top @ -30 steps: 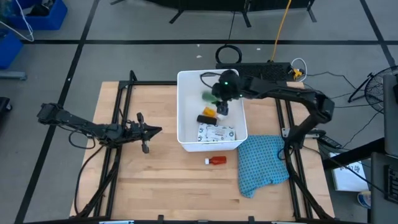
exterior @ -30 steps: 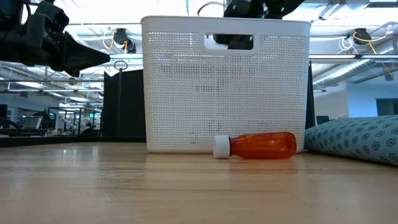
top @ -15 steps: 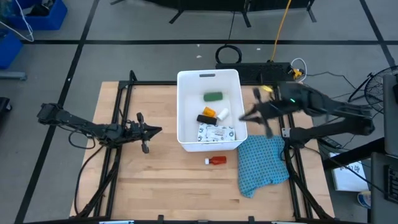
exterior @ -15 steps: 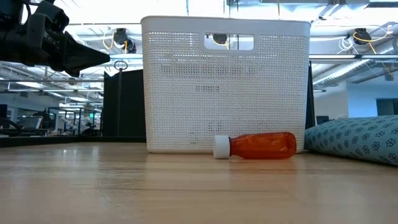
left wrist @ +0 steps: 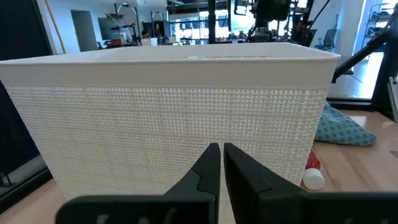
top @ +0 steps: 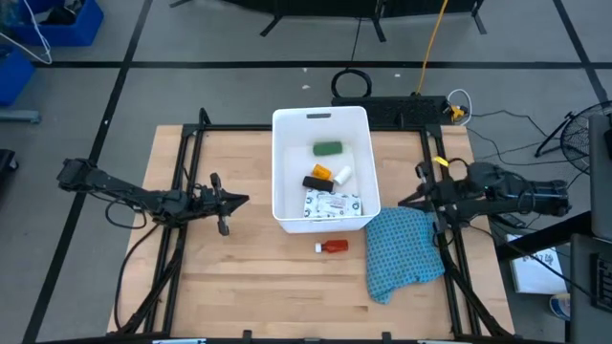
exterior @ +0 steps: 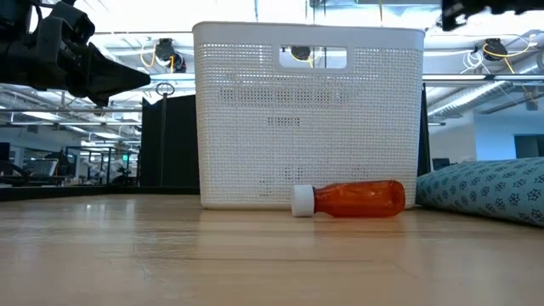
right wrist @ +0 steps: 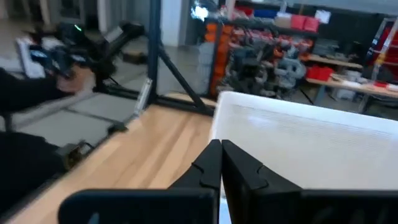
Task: Pick & place medical supplies in basket/bin
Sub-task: Put the red bottle into the white bin
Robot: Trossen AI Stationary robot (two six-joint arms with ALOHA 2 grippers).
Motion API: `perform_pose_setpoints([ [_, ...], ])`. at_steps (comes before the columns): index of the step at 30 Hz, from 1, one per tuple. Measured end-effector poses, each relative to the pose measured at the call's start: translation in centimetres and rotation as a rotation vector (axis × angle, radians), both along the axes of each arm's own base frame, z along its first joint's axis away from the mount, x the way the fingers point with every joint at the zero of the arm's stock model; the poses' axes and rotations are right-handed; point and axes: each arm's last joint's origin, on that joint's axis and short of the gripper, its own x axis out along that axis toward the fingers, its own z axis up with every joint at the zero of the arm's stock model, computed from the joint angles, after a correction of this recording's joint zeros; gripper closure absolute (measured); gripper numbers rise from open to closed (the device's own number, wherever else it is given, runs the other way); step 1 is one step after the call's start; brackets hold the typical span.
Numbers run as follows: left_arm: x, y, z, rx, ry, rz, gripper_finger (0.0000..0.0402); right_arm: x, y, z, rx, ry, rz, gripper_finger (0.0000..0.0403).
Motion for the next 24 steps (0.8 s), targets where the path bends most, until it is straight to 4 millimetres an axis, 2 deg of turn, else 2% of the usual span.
perform_pose_setpoints([
  [7, 0.0, 0.0, 0.0, 0.011, 0.003, 0.000, 0.0376, -2.4, -0.3, -2.7, 0.020, -0.054, -0.059, 0.0402],
  [10, 0.0, 0.0, 0.0, 0.012, 0.003, 0.001, 0.0376, -2.7, -0.3, -3.3, 0.039, -0.122, -0.074, 0.0402],
  [13, 0.0, 0.0, 0.0, 0.014, 0.005, 0.001, 0.0376, -2.1, -0.1, -4.4, 0.083, -0.153, 0.005, 0.0403],
  [19, 0.0, 0.0, 0.0, 0.031, 0.007, 0.001, 0.0376, -0.3, 0.0, -8.6, 0.088, -0.160, 0.011, 0.0403],
  [24, 0.1, 0.1, 1.2, -0.053, -0.087, 0.028, 0.0376, 0.1, 0.3, -10.0, 0.080, -0.221, 0.109, 0.0403],
])
